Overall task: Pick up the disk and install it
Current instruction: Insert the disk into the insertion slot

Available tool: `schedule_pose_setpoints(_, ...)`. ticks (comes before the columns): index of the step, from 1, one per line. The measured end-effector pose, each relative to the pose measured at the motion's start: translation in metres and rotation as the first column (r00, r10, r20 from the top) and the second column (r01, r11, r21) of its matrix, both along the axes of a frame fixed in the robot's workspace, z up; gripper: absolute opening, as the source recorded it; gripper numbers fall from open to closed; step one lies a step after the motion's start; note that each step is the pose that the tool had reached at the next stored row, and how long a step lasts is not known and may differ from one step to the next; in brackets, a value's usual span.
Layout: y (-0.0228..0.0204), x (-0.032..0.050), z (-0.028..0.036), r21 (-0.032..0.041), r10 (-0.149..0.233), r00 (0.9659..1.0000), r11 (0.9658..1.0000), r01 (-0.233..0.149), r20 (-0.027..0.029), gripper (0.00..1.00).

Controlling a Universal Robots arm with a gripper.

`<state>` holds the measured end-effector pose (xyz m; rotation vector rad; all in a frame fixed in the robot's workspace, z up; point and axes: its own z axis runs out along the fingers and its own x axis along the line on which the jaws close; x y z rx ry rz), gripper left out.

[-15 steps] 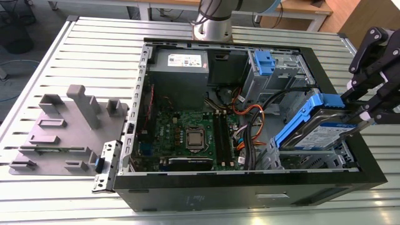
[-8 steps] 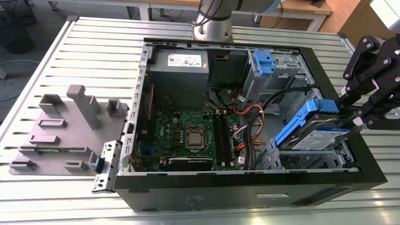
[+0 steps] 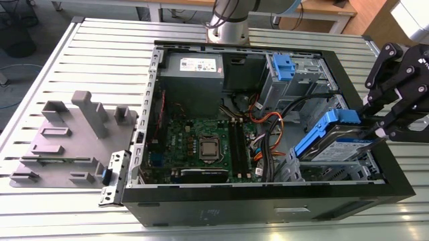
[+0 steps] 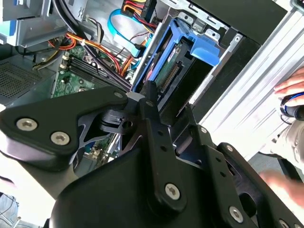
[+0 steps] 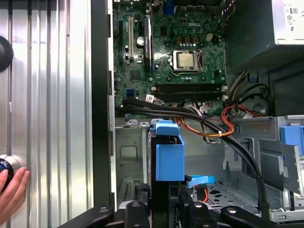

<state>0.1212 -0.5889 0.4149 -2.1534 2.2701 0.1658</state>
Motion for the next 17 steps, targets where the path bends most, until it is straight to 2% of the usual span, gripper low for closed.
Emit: schedule_pose_setpoints(17, 0.0, 0.0, -0.0023, 0.0002, 0.0, 1.0, 1.0, 0.0, 0.0, 0.35)
